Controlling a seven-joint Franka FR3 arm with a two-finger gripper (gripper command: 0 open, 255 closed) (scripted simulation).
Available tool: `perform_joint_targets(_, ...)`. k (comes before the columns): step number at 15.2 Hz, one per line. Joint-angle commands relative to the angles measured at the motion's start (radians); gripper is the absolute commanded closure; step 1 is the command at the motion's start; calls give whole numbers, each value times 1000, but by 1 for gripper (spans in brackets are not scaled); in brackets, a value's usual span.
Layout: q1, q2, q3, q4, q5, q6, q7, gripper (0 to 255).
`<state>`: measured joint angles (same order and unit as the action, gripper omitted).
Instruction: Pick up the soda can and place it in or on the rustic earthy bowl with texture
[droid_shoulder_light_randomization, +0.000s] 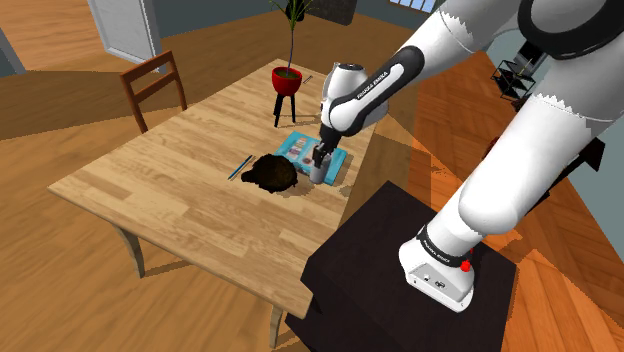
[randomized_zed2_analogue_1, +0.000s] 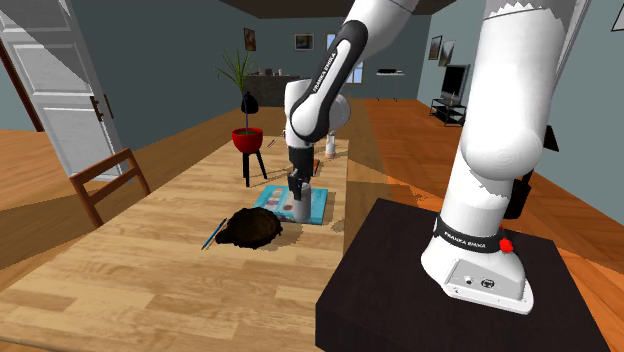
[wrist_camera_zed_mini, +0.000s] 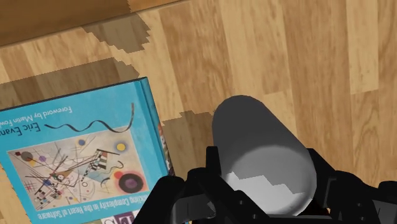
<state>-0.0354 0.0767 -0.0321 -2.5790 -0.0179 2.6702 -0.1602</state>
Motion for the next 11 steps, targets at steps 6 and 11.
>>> perform_joint_targets(6, 0, -94, 0, 11, -3, -105, 1, 255)
perform_joint_targets(11, 12, -71, 12, 96, 0, -167, 22, 255)
